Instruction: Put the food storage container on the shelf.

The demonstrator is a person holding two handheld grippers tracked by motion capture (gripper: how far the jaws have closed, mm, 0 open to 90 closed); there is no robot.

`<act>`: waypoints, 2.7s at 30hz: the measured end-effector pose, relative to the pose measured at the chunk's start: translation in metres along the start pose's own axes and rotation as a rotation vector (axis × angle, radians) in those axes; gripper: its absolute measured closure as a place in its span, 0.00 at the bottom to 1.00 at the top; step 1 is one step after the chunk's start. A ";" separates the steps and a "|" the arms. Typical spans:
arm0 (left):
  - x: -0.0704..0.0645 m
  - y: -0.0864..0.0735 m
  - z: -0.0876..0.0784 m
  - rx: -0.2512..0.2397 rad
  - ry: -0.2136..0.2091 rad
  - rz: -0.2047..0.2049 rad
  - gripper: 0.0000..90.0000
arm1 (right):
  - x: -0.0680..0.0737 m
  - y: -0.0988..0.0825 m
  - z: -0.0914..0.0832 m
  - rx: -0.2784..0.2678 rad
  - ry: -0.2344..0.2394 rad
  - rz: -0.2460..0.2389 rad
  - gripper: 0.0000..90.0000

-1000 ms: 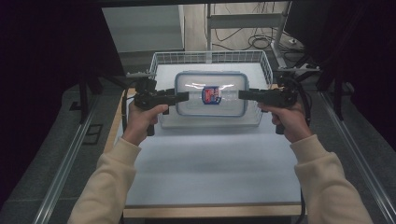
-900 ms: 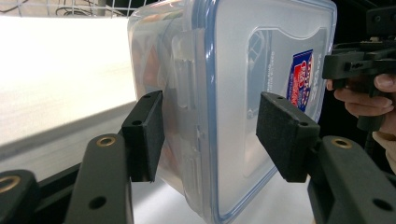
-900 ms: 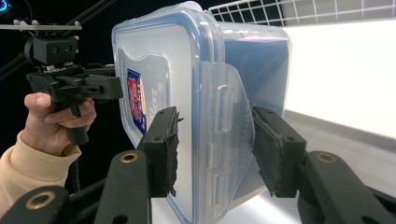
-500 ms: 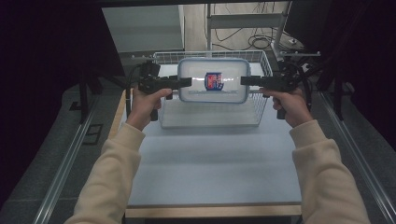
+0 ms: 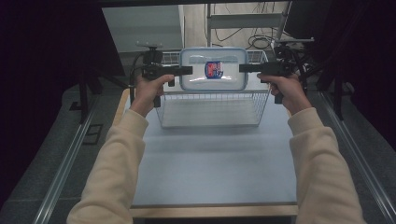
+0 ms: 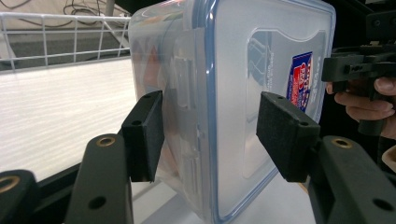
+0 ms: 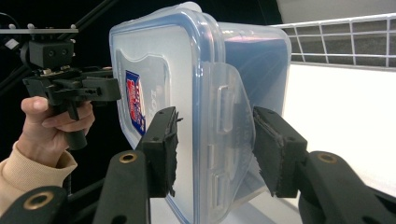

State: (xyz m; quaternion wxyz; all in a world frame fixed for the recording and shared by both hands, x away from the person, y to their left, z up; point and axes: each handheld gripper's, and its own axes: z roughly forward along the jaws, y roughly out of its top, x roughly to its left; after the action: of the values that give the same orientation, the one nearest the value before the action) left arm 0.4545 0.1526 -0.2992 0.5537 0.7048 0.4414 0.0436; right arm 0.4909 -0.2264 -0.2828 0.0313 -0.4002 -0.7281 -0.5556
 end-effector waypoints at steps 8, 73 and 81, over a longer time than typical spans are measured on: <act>0.014 0.001 0.010 0.023 0.009 -0.026 0.47 | -0.011 0.003 0.012 0.018 -0.011 0.025 0.58; -0.014 -0.063 -0.031 0.008 0.086 0.059 0.20 | 0.006 -0.062 -0.030 -0.029 -0.097 -0.056 0.31; -0.025 -0.124 -0.046 0.019 0.034 0.065 0.21 | 0.017 -0.124 -0.035 0.031 -0.071 -0.132 0.28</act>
State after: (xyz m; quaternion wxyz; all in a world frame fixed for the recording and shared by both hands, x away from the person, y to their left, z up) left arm 0.3426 0.1694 -0.3724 0.5377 0.7231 0.4280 0.0694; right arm 0.3886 -0.2539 -0.3583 -0.0250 -0.3704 -0.7622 -0.5303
